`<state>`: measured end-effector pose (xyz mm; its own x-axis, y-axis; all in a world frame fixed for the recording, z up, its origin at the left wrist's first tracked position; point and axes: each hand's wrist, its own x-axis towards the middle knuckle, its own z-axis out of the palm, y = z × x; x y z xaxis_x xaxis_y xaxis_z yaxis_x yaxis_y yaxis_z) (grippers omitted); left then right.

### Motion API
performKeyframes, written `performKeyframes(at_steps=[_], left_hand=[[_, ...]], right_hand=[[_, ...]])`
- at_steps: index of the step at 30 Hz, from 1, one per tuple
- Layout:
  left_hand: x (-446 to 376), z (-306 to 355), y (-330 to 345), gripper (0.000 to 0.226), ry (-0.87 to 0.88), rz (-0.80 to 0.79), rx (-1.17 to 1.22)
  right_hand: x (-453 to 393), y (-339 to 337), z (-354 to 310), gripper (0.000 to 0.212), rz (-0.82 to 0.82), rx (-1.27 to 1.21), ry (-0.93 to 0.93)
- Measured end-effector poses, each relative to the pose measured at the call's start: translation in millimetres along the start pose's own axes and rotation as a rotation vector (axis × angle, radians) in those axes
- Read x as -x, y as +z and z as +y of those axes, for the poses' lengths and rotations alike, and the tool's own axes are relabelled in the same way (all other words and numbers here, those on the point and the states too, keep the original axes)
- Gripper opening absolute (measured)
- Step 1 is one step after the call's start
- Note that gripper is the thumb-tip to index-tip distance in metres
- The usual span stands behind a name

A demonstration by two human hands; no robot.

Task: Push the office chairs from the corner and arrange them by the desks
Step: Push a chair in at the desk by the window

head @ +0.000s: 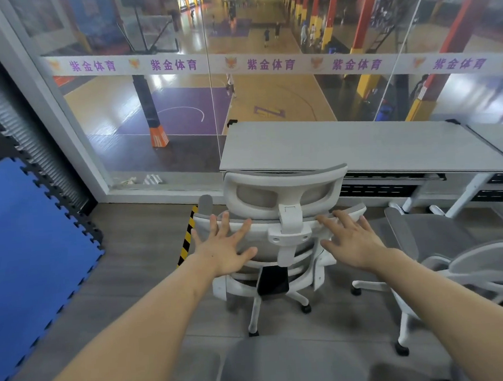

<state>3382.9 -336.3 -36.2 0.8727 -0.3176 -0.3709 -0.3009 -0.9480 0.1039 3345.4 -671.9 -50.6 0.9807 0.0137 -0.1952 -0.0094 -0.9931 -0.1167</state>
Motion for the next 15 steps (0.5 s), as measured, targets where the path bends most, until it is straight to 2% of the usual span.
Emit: performKeyframes(at_steps=[7, 15], left_hand=[[8.1, -21.6, -1.0, 0.07, 0.009, 0.014, -0.112], [3.1, -25.8, 0.5, 0.073, 0.027, 0.0, -0.028]], right_hand=[[23.6, 5.9, -31.8, 0.065, 0.023, -0.024, 0.038], [32.2, 14.2, -31.6, 0.071, 0.004, -0.018, 0.041]])
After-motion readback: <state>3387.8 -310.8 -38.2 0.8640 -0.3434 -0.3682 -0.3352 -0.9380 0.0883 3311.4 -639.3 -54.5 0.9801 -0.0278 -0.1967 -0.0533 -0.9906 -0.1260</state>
